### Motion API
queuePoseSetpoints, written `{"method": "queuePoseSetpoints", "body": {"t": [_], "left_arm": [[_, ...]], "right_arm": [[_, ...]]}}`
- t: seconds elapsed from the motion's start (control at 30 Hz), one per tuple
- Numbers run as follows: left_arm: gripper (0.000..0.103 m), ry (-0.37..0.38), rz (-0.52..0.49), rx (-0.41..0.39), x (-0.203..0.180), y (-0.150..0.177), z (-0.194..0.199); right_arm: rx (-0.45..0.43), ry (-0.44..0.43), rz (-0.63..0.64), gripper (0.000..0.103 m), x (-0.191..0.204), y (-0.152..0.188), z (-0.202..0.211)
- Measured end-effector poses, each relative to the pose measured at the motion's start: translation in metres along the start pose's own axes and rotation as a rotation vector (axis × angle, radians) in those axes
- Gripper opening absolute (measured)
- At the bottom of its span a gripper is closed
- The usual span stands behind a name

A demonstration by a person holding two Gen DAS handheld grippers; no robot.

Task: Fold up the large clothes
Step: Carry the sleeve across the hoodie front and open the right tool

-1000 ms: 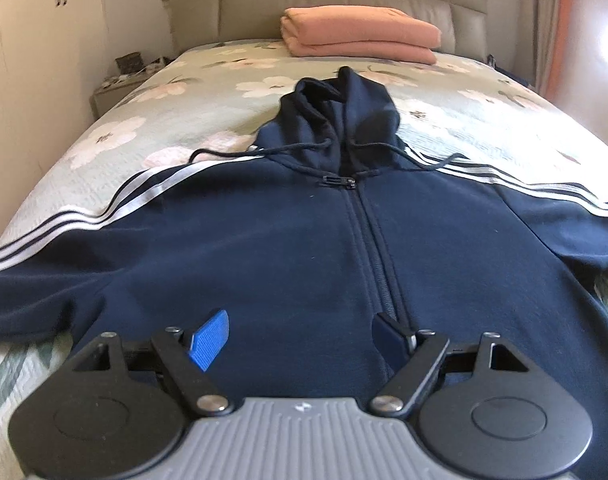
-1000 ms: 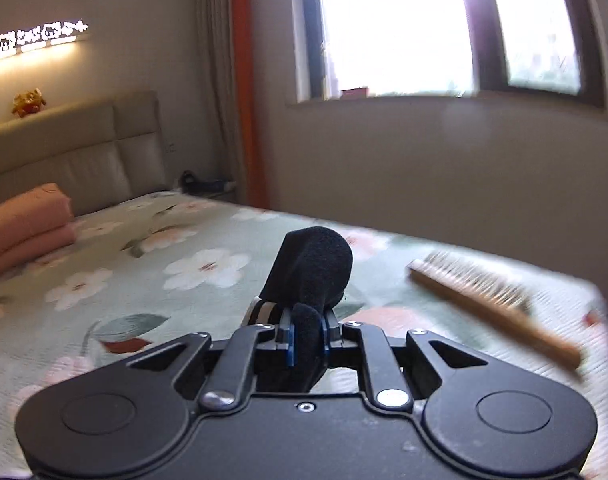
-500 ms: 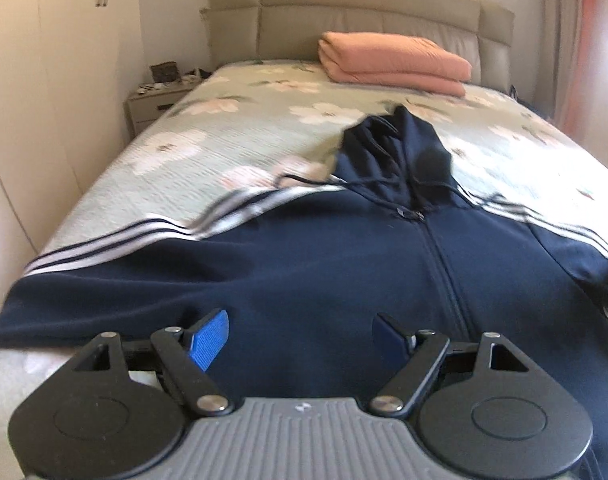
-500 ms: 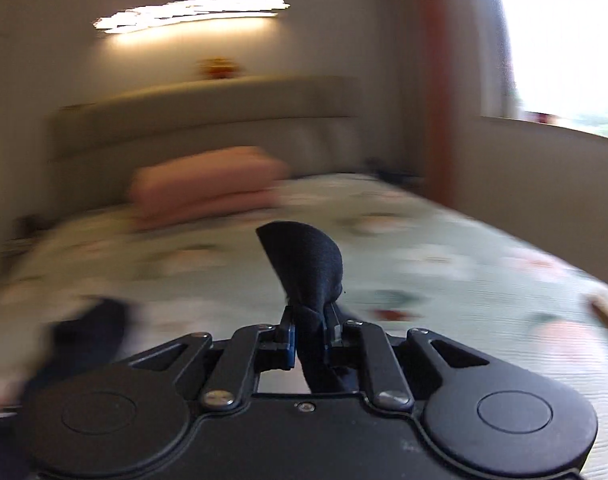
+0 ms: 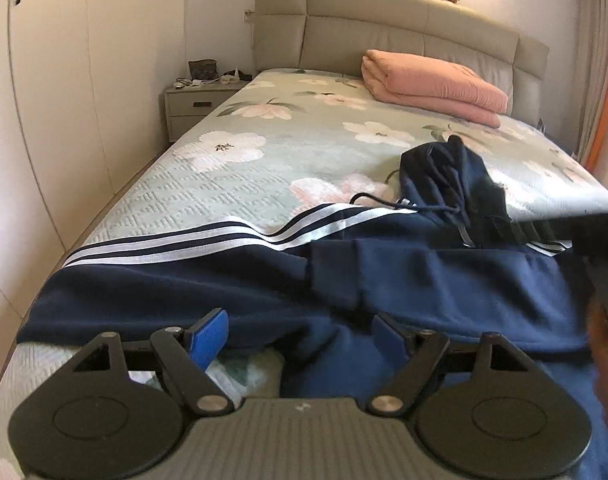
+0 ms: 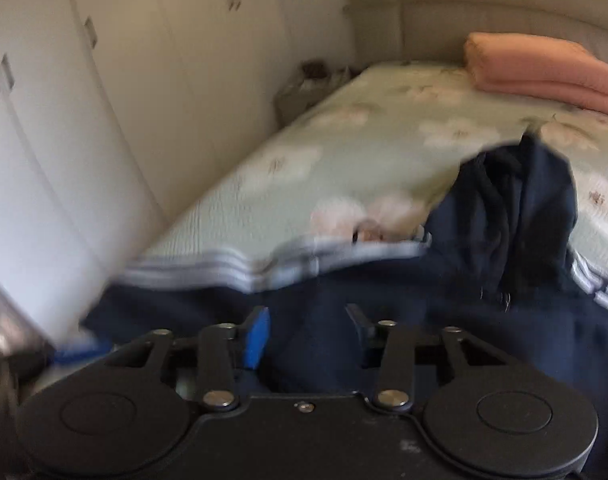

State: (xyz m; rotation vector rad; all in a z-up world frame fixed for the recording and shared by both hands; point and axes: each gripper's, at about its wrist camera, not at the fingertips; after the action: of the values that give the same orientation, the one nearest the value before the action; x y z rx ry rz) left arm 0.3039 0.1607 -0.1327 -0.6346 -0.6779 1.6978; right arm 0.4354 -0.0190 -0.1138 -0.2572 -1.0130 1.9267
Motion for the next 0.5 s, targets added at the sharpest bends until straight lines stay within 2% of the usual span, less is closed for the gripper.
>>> {"method": "queuePoseSetpoints", "body": {"t": [0.13,0.27,0.33,0.43,0.47,0.5], "left_arm": [[0.081,0.051,-0.005,0.014,0.003,-0.005,-0.023],[0.081,0.152,0.045,0.019,0.005,-0.017,-0.046],[0.081,0.174,0.071,0.010,0.005,-0.029,-0.060],[0.082,0.212,0.096,0.085,0.002,-0.046,-0.097],[0.080,0.228,0.108,0.134,0.001,-0.049,-0.113],[0.071,0.237,0.125,0.182,0.000,-0.050,-0.127]], "right_arm": [[-0.019,0.187,0.064,0.056,-0.040,0.031,0.037],[-0.047,0.391,0.018,0.056,-0.109,0.055,0.078],[-0.040,0.466,-0.034,0.056,-0.137,0.065,0.096],[-0.039,0.514,-0.135,0.056,-0.169,0.080,0.113],[-0.040,0.519,-0.160,0.056,-0.175,0.086,0.119],[-0.037,0.524,-0.179,0.056,-0.181,0.088,0.119]]}}
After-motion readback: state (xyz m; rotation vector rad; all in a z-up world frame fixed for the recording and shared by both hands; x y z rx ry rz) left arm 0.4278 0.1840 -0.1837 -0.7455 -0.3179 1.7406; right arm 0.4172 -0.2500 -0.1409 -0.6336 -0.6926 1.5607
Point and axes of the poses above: each gripper's, at about its wrist camera, not at the fingertips, and z roughly against the way its jaws point, x to its left, y to its underside, and after that the axes turned 1 degree about -y, right-handed
